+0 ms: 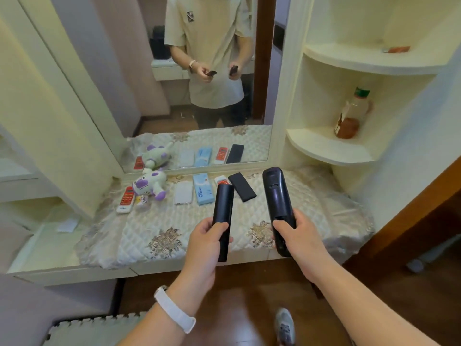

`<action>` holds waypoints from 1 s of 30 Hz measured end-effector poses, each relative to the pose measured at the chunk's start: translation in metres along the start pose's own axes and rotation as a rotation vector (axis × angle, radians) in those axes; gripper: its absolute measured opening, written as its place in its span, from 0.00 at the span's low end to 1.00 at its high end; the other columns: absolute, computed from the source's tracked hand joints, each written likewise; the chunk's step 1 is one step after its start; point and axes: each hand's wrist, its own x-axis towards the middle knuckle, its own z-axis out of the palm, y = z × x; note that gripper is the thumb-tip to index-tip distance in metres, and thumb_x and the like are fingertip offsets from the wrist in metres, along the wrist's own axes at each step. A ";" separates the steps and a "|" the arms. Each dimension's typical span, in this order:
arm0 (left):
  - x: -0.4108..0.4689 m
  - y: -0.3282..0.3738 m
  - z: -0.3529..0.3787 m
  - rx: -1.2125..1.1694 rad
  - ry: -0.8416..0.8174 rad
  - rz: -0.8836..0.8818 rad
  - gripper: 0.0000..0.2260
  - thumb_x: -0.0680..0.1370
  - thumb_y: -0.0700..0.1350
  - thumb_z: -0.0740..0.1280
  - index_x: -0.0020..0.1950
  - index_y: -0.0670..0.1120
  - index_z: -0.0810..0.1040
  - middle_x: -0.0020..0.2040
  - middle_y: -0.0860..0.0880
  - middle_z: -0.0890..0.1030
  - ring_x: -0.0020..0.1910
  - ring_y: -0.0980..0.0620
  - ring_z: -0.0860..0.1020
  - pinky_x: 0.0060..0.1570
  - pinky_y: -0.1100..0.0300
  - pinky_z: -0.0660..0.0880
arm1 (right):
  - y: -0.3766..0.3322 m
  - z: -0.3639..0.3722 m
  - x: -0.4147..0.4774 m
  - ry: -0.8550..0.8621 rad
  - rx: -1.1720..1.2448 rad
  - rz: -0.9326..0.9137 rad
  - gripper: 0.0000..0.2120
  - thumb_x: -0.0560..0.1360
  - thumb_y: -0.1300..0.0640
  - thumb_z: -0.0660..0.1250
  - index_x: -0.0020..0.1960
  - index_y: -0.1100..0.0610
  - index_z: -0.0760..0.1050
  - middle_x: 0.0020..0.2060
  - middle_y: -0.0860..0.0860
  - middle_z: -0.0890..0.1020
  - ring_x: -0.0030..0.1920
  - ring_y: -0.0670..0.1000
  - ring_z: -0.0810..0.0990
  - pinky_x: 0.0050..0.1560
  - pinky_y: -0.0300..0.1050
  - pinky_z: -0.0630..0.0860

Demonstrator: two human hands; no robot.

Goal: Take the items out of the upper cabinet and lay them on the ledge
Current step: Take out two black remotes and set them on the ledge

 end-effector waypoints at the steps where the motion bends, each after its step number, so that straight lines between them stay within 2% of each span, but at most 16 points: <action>1: 0.011 0.001 0.011 0.000 0.025 -0.010 0.04 0.79 0.42 0.64 0.51 0.43 0.77 0.39 0.43 0.76 0.37 0.48 0.75 0.39 0.54 0.69 | 0.003 -0.007 0.017 -0.014 -0.008 0.007 0.05 0.78 0.57 0.65 0.52 0.49 0.74 0.46 0.63 0.80 0.38 0.55 0.77 0.37 0.48 0.74; 7: 0.069 0.012 0.084 0.016 0.145 -0.064 0.04 0.79 0.40 0.64 0.51 0.42 0.77 0.39 0.43 0.76 0.37 0.48 0.75 0.37 0.55 0.70 | 0.009 -0.061 0.106 -0.105 -0.053 0.063 0.05 0.77 0.58 0.65 0.50 0.50 0.73 0.45 0.63 0.80 0.37 0.53 0.76 0.33 0.44 0.73; 12: 0.107 0.014 0.133 0.024 0.206 -0.093 0.03 0.78 0.39 0.63 0.46 0.42 0.76 0.38 0.43 0.75 0.37 0.48 0.74 0.36 0.57 0.68 | 0.022 -0.093 0.165 -0.163 -0.071 0.093 0.06 0.76 0.59 0.66 0.51 0.51 0.73 0.45 0.60 0.81 0.38 0.52 0.77 0.34 0.42 0.73; 17: 0.135 0.006 0.151 0.070 0.239 -0.137 0.05 0.78 0.39 0.65 0.50 0.39 0.77 0.39 0.41 0.79 0.37 0.47 0.76 0.35 0.58 0.70 | 0.036 -0.099 0.203 -0.200 -0.059 0.165 0.10 0.76 0.58 0.67 0.57 0.51 0.73 0.46 0.56 0.81 0.43 0.54 0.80 0.37 0.42 0.75; 19: 0.148 0.001 0.155 0.079 0.247 -0.163 0.04 0.77 0.39 0.65 0.51 0.42 0.78 0.40 0.41 0.79 0.36 0.47 0.76 0.33 0.58 0.71 | 0.042 -0.097 0.217 -0.202 -0.063 0.187 0.12 0.77 0.58 0.67 0.59 0.50 0.72 0.47 0.54 0.80 0.45 0.54 0.80 0.37 0.43 0.75; 22: 0.169 -0.011 0.159 0.089 0.247 -0.213 0.05 0.77 0.40 0.65 0.52 0.45 0.78 0.43 0.41 0.80 0.39 0.46 0.77 0.37 0.56 0.73 | 0.053 -0.092 0.236 -0.204 -0.071 0.231 0.12 0.77 0.57 0.67 0.59 0.50 0.71 0.48 0.52 0.80 0.46 0.52 0.80 0.38 0.43 0.75; 25: 0.195 -0.022 0.161 0.100 0.236 -0.272 0.06 0.77 0.41 0.65 0.53 0.45 0.77 0.46 0.40 0.81 0.41 0.45 0.79 0.39 0.54 0.75 | 0.062 -0.086 0.255 -0.204 -0.082 0.272 0.12 0.77 0.58 0.67 0.59 0.51 0.71 0.48 0.52 0.81 0.46 0.52 0.82 0.42 0.46 0.80; 30: 0.241 -0.037 0.168 0.131 0.203 -0.345 0.07 0.77 0.39 0.65 0.54 0.42 0.77 0.45 0.43 0.79 0.41 0.46 0.78 0.37 0.57 0.73 | 0.076 -0.083 0.290 -0.188 -0.116 0.335 0.15 0.77 0.59 0.69 0.62 0.52 0.71 0.51 0.52 0.81 0.47 0.51 0.82 0.44 0.45 0.80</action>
